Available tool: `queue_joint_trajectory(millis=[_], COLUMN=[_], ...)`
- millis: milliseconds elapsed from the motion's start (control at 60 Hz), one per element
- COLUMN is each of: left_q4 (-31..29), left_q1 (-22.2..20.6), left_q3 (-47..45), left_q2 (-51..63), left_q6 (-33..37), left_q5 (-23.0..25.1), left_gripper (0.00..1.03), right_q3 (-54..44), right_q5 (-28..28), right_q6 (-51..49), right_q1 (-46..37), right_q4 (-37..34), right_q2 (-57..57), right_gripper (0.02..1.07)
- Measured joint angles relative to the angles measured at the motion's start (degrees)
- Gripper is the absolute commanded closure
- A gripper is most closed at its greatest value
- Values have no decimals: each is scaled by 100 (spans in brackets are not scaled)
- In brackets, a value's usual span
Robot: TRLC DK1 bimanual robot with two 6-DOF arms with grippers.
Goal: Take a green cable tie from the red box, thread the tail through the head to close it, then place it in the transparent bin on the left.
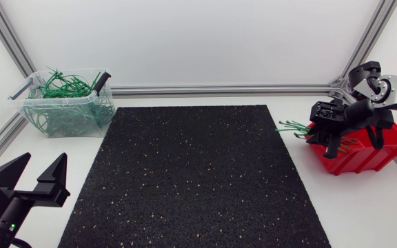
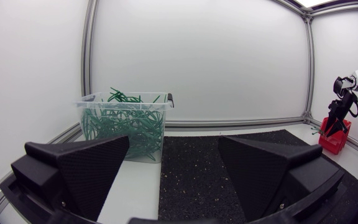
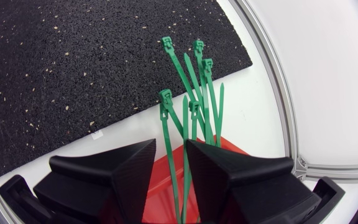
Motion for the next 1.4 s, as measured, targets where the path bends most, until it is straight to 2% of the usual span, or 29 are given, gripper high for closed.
queue_joint_trajectory(millis=[133, 433, 567, 650, 933, 1400], left_q4=[-4, -4, -9, -9, -9, -9], left_q1=[0, 0, -52, -70, -136, -138], left_q3=[0, 0, 0, 0, 0, 0], left_q2=[0, 0, 0, 2, 7, 15], left_q6=[0, 0, 0, 0, 0, 0], left_q5=[0, 0, -13, -13, -13, -15], left_gripper=[3, 3, 3, 3, 3, 3], right_q3=[15, 66, 66, 66, 61, -177], right_q5=[-96, -98, -55, -31, -70, -212], right_q6=[0, 0, -2, -24, -109, -299], right_q1=[0, 0, 0, 0, -2, -7], right_q4=[2, 170, 304, 343, 341, 125], right_q2=[0, 96, 127, 142, 66, -780], right_gripper=[80, 80, 90, 101, 101, 100])
